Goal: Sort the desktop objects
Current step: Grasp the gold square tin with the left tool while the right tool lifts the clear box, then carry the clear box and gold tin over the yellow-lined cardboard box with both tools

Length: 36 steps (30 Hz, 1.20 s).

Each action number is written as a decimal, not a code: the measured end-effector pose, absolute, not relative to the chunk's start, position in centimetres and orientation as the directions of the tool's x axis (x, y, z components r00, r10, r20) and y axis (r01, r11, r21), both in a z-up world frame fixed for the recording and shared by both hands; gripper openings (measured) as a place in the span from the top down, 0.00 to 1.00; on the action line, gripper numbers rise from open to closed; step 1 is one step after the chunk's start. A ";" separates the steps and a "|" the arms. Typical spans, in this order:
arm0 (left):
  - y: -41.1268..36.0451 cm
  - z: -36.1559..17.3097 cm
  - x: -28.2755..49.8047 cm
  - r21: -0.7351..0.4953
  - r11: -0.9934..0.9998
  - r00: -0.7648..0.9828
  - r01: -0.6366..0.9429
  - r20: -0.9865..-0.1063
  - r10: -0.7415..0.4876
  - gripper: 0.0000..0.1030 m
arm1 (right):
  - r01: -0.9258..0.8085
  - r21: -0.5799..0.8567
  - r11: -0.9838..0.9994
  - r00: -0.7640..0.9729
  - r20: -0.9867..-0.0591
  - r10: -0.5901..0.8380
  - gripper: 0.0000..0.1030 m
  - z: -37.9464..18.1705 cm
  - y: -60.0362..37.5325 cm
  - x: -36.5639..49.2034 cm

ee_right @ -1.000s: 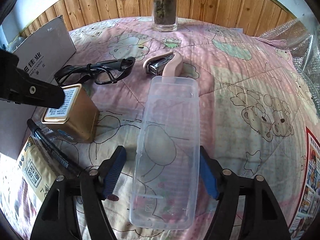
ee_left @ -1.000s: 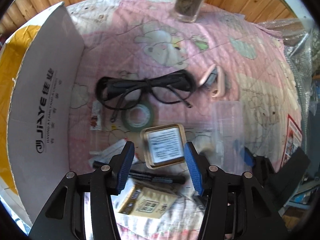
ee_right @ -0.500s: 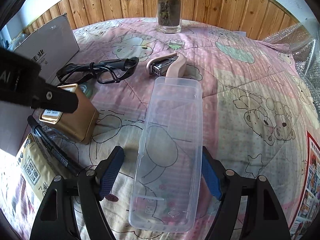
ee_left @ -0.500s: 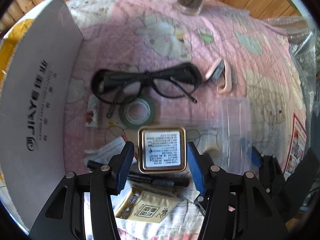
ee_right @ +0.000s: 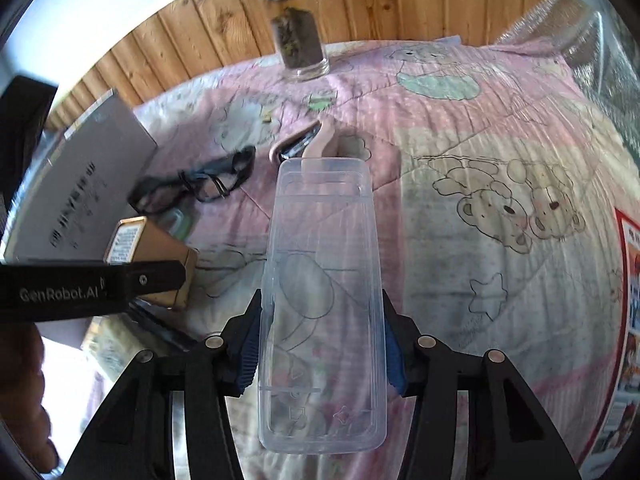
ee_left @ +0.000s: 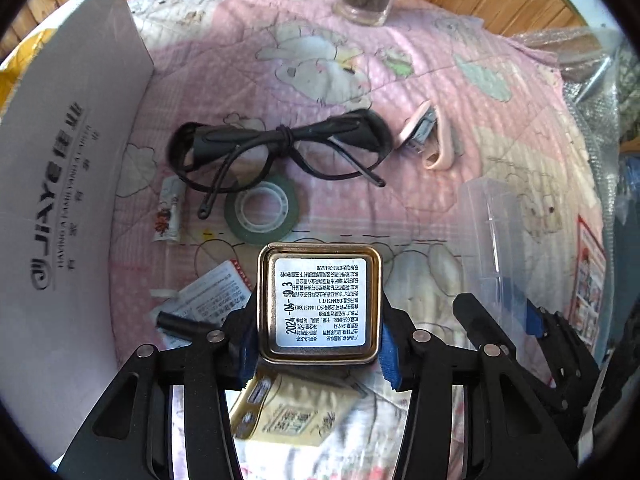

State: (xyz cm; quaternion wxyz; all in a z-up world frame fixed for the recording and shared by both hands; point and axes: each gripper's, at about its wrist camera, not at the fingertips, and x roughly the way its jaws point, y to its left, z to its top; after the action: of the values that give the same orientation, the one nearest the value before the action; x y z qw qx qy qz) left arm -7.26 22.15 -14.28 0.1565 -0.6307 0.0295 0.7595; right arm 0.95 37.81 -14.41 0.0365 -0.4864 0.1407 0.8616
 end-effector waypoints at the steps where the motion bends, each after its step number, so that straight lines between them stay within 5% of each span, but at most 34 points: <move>1: 21.9 -13.8 -7.2 -0.155 -0.949 -0.165 -0.275 -0.965 0.205 0.52 | -0.208 0.224 -0.952 -0.526 -0.847 -0.084 0.49 -14.0 37.9 1.1; 36: 8.8 -2.9 -2.5 -0.273 -0.953 -0.379 -0.130 -0.874 0.303 0.52 | 0.072 0.130 -0.989 -0.574 -0.805 -0.148 0.49 -2.5 24.8 0.9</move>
State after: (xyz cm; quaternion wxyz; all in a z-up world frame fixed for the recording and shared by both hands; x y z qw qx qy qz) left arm -2.54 8.76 -2.92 0.1309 -0.5416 -0.0797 0.8266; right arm 0.92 24.76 -2.50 -0.0619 -0.4573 0.0415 0.8862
